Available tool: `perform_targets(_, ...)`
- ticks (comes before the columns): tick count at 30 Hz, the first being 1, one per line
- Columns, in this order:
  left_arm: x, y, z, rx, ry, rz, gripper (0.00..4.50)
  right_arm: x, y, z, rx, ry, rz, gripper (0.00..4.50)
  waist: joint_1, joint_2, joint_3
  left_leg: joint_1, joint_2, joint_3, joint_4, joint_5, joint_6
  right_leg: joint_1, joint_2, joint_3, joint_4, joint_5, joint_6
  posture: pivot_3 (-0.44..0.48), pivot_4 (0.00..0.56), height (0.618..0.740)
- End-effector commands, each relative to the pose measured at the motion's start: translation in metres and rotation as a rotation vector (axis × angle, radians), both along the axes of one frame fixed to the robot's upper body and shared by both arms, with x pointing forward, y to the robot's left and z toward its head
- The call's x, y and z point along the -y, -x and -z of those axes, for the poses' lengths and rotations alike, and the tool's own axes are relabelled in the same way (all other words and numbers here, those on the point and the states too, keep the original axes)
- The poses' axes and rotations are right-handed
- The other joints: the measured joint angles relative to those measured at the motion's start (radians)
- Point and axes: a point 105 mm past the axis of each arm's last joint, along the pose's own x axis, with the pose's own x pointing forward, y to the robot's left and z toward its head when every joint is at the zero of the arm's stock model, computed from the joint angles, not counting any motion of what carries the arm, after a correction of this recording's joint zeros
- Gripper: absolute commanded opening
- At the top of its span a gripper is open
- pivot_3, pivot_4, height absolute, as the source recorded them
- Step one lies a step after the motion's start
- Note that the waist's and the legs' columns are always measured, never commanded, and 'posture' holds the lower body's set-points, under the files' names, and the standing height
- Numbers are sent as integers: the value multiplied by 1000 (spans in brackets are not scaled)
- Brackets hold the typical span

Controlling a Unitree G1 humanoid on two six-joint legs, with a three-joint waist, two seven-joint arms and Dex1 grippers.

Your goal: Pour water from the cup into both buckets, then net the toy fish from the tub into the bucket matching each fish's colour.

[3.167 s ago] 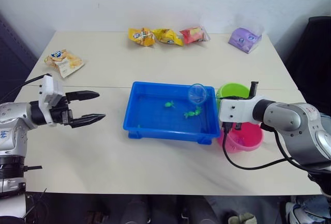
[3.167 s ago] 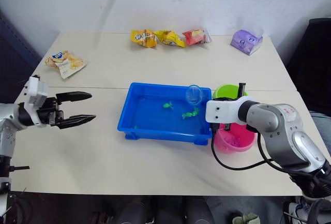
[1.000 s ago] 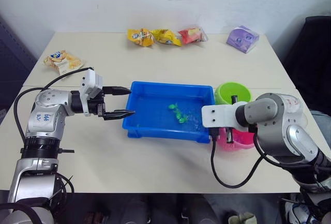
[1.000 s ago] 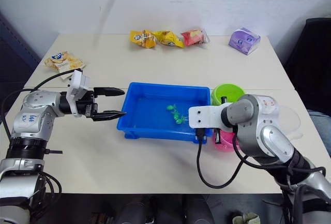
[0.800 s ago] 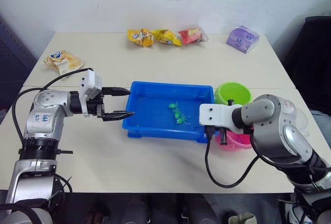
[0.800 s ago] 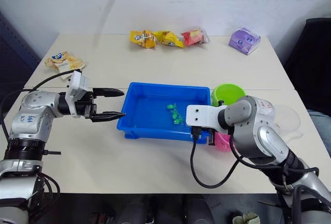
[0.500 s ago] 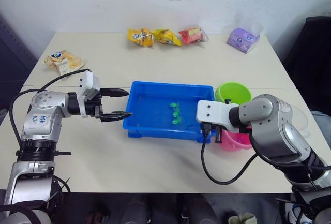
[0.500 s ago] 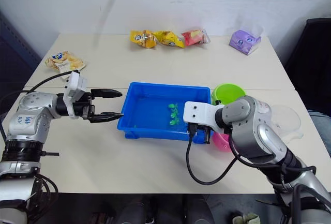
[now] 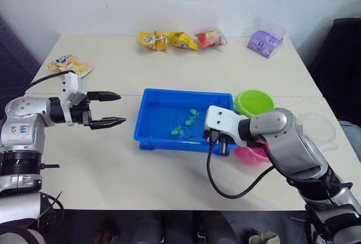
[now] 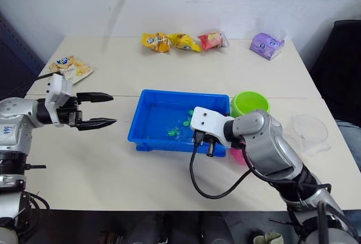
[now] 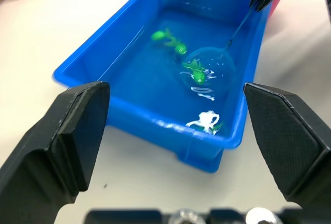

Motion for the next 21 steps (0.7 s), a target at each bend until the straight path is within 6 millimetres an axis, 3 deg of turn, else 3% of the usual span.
perform_targets(1, -9, 1, -14, 51, -34, 10, 4441, -6, -2, -14, 30, -135, -9, 0, 0, 0, 0, 0, 0, 0, 0, 0, 0, 0, 0, 0, 0, 0, 0, 0, 150, 740)
perform_targets(9, -11, 5, -16, 24, -29, 38, 4441, -13, -5, -19, 36, -325, 0, 0, -1, 0, 0, -1, 0, 0, 0, 0, 0, -1, 0, 0, 4, 0, 0, 0, 150, 740)
perform_targets(14, -4, 8, -19, 21, -6, 64, 4441, -11, 1, -33, 78, -421, -26, 0, -1, 0, 0, -2, 0, 0, 0, 0, 0, -3, 0, 0, 5, 0, 0, 0, 150, 740)
perform_targets(16, 1, 9, -20, 17, 8, 84, 4441, -5, 7, -46, 127, -484, -58, 0, 0, 0, 0, -2, 0, 0, 0, 0, 0, -3, 0, 0, 5, 0, 0, 0, 150, 740)
perform_targets(21, 21, 13, -24, 11, 62, 134, 4441, 26, 17, -58, 174, -503, 9, 0, 2, -1, 0, -3, 0, 0, 0, 0, 1, -3, 0, 0, 5, 0, 0, 0, 150, 740)
